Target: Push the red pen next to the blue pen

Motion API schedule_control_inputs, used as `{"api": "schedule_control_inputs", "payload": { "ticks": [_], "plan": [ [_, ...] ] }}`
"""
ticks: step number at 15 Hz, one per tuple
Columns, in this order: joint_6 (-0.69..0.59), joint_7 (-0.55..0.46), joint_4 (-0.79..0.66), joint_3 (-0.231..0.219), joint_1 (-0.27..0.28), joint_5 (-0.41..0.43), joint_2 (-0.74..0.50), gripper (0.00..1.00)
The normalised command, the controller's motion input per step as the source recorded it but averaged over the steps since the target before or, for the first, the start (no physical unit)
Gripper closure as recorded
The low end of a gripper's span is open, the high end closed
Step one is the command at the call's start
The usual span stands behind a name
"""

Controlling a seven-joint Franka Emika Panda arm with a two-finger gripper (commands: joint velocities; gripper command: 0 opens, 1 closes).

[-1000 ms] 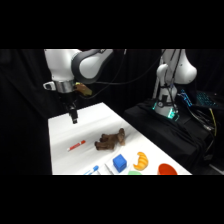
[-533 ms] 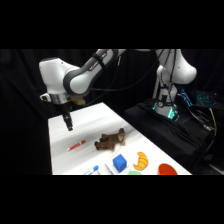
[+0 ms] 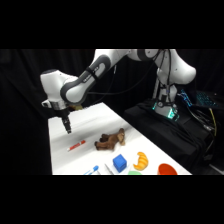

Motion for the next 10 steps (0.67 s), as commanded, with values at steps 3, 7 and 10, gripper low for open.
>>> {"api": "schedule_control_inputs", "payload": {
  "ticks": [3, 7, 10],
  "plan": [
    [-0.04, -0.22, 0.31, 0.061, -0.115, 0.026, 0.25, 0.00],
    [-0.01, -0.22, 0.22, 0.070, -0.115, 0.036, 0.19, 0.00],
    [0.02, -0.20, 0.19, 0.071, -0.092, 0.032, 0.14, 0.00]
  ]
}}
